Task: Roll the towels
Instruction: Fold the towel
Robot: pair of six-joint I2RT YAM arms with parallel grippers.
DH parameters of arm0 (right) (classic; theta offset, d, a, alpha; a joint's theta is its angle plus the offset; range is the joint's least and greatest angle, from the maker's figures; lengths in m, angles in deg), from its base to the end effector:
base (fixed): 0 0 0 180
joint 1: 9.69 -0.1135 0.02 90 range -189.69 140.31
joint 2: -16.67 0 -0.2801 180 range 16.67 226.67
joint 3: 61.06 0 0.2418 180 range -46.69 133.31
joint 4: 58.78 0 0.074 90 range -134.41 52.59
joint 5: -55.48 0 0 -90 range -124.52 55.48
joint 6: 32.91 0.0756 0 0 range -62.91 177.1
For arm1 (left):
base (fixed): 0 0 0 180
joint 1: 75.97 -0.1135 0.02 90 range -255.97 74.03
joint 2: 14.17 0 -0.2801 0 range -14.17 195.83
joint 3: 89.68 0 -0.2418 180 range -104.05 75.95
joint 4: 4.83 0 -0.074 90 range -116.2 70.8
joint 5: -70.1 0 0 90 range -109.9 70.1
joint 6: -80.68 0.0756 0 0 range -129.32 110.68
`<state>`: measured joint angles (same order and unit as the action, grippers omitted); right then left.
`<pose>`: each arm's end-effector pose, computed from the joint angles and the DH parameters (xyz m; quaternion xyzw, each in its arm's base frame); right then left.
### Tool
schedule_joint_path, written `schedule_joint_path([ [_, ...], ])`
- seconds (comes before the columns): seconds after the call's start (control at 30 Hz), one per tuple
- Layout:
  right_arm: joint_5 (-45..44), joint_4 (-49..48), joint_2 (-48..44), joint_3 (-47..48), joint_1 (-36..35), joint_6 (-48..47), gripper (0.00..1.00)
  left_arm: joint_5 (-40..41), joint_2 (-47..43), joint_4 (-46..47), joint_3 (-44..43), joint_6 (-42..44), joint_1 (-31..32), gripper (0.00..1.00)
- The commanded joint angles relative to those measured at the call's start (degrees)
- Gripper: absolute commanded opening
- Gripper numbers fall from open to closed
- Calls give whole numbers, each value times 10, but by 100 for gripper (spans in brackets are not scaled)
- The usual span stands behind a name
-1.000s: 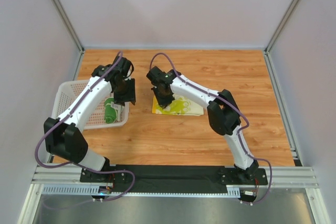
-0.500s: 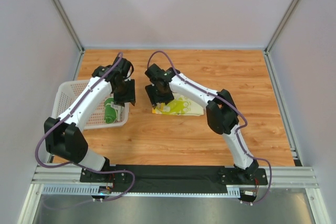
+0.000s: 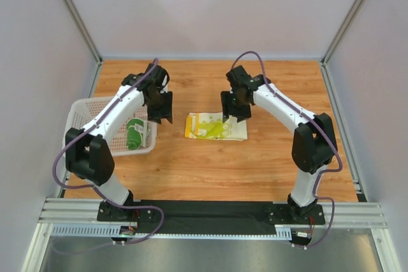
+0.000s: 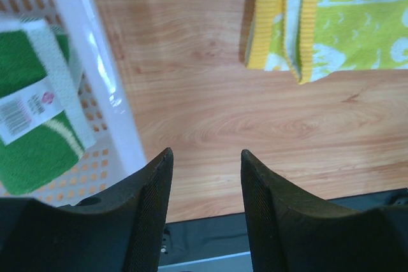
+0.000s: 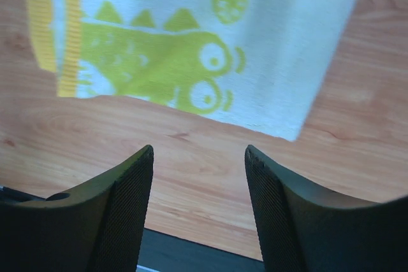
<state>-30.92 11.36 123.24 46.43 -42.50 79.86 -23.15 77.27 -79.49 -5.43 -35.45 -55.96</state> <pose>0.3291 0.2178 0.2461 -0.0917 0.9789 0.1114 0.1451 0.2977 -0.1130 0.2709 -0.0477 0.9838 -0.0925 0.1460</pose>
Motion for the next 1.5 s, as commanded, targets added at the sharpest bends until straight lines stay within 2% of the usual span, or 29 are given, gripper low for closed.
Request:
schedule_joint_path([
  [0.0,29,-24,-25,-59,43,22,60,-41,44,26,-52,27,25,54],
  [0.37,55,-46,0,-136,122,32,56,-83,203,28,-159,44,75,54],
  [1.07,41,-67,68,-169,136,24,44,-110,295,62,-181,71,97,53],
  [1.33,36,-58,78,-167,135,23,43,-134,312,80,-180,74,97,50],
  [1.47,37,-54,84,-160,135,22,43,-139,320,78,-185,76,97,45],
])
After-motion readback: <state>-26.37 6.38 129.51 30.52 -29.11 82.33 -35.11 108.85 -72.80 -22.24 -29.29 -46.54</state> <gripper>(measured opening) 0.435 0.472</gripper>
